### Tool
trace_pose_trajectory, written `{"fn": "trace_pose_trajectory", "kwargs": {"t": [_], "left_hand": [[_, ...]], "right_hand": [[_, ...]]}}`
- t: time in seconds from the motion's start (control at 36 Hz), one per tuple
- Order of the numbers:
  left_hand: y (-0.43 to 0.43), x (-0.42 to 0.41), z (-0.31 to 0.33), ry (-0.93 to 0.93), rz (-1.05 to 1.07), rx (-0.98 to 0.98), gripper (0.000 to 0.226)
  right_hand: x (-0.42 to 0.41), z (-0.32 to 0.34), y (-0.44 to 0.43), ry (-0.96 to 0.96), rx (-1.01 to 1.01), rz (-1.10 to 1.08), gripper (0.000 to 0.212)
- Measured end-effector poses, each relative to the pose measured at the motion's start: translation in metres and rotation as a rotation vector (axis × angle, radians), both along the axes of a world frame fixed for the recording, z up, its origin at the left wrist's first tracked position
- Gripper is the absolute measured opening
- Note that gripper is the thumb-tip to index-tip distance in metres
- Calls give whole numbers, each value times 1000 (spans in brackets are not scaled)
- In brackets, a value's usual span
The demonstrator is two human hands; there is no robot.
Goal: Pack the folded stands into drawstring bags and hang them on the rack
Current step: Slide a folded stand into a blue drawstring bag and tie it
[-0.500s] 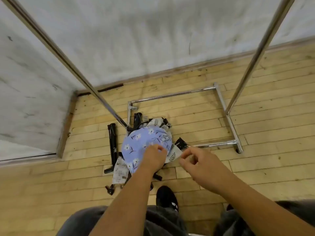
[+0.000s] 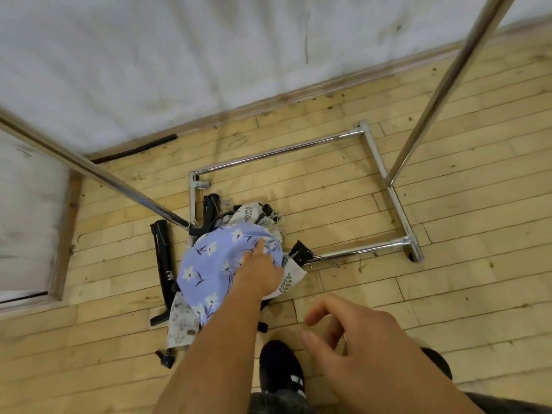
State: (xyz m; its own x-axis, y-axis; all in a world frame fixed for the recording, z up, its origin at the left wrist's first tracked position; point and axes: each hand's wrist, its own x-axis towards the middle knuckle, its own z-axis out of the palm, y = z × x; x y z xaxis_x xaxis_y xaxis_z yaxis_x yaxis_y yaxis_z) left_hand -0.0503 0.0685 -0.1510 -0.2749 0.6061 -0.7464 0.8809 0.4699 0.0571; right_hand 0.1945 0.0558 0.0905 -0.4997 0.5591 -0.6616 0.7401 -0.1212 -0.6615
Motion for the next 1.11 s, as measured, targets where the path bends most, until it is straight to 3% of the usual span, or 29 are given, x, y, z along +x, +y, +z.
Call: {"fn": "trace_pose_trajectory", "kwargs": {"t": [0.06, 0.28, 0.47, 0.53, 0.61, 0.75, 1.0, 1.11], "left_hand": [[0, 1, -1, 9, -6, -19, 88], [-8, -6, 20, -19, 47, -18, 47], [-13, -13, 77, -117, 123, 70, 19], [-15, -14, 92, -115, 126, 88, 22], [-18, -13, 122, -105, 119, 125, 46], [-25, -3, 187, -176, 63, 84, 47], [-63, 35, 301, -328, 136, 232, 47], [-78, 49, 331, -379, 156, 303, 44]], "right_hand": [[1, 1, 2, -22, -8, 28, 12], [2, 2, 4, -19, -23, 24, 18], [3, 1, -5, -4, -2, 10, 17], [3, 0, -5, -10, 3, 21, 15], [4, 0, -3, -28, 35, 34, 19], [4, -4, 5, -55, 103, 27, 33], [7, 2, 16, -19, 89, -168, 76], [8, 8, 17, 58, -210, -467, 70]]}}
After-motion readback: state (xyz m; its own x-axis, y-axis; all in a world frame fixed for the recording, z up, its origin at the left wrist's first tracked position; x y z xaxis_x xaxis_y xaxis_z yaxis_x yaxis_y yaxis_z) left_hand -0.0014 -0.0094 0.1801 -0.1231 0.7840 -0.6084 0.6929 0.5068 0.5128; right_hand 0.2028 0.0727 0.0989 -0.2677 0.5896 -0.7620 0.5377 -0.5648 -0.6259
